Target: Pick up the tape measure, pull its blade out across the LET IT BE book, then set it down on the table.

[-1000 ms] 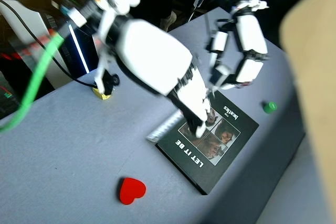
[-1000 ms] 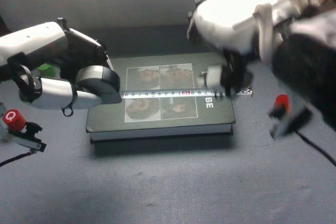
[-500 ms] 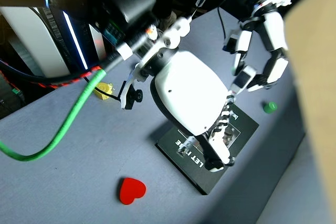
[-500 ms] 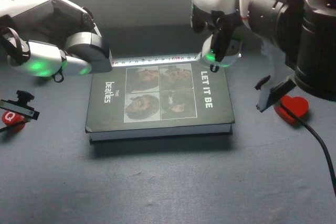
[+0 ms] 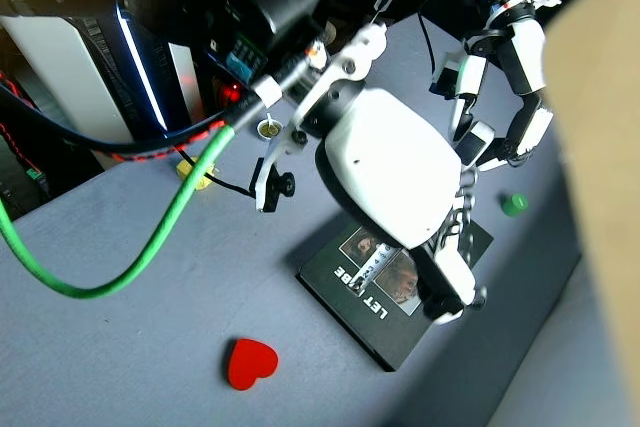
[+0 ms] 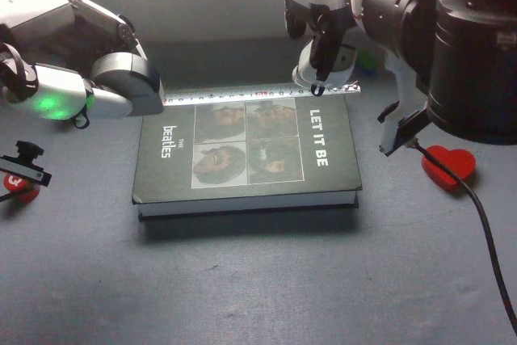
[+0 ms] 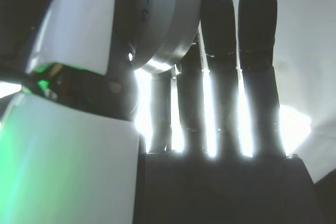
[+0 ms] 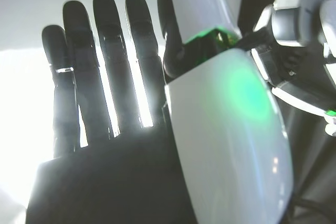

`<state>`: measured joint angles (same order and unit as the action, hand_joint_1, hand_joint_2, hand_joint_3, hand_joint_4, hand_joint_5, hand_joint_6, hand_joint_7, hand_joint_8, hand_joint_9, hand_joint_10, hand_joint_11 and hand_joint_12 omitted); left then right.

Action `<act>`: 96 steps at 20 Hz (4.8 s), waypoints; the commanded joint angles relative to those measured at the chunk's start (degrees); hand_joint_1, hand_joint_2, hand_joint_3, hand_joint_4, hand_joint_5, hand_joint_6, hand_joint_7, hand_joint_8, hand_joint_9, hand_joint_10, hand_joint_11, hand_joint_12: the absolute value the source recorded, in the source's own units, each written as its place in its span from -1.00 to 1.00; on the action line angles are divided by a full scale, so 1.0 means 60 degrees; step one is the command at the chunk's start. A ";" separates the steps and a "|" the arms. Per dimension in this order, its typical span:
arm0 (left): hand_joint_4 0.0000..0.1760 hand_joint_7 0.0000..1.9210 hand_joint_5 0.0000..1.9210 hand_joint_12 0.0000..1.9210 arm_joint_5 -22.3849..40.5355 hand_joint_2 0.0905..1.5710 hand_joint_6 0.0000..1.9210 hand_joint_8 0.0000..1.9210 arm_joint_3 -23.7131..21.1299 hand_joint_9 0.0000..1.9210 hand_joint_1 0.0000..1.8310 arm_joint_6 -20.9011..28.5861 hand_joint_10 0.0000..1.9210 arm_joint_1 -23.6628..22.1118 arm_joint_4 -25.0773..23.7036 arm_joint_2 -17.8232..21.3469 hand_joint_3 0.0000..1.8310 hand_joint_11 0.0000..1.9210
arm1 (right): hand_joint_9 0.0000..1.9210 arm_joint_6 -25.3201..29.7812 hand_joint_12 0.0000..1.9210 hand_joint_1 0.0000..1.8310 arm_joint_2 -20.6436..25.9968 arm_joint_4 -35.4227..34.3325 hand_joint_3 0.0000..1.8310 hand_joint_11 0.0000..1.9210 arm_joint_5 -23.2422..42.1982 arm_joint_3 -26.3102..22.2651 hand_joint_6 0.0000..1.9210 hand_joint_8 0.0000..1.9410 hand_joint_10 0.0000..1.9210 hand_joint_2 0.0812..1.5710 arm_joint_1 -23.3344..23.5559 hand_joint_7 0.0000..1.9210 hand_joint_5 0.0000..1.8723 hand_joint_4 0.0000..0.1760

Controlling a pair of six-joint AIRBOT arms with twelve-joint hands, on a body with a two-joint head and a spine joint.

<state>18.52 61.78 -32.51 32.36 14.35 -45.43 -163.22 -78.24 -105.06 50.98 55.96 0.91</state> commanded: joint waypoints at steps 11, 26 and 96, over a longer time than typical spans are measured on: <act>-1.00 0.00 -0.14 0.26 0.1420 0.41 0.07 0.05 0.0364 -0.05 0.50 0.2756 0.36 0.0091 -0.1856 0.0013 -1.00 -0.14 | -0.21 -0.0196 0.00 0.10 -0.0319 0.0525 -1.00 -0.68 -0.0426 0.0658 -0.99 -0.99 -0.98 0.35 -0.0111 -0.16 -0.20 -1.00; -1.00 0.02 -0.12 0.20 0.2140 0.41 0.03 0.05 0.0754 -0.08 0.50 0.4259 0.37 0.0396 -0.3286 -0.0133 -1.00 -0.14 | -0.21 -0.0757 0.01 0.11 -0.0156 -0.0602 -1.00 -0.69 -0.0455 0.0203 -0.99 -0.99 -0.98 0.35 0.0296 -0.16 -0.19 -1.00; -1.00 0.00 -0.14 0.23 0.2322 0.42 0.07 0.07 0.0810 -0.09 0.50 0.4353 0.39 0.0557 -0.3291 -0.0223 -1.00 -0.17 | -0.09 -0.0907 0.09 0.20 -0.0094 -0.0782 -1.00 -0.57 -0.0549 0.0215 -0.12 -0.98 -0.97 0.45 0.0012 0.01 -0.03 -1.00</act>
<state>25.34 66.30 -7.27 36.29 -6.74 -46.70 -168.72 -79.22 -114.13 48.60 57.39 0.43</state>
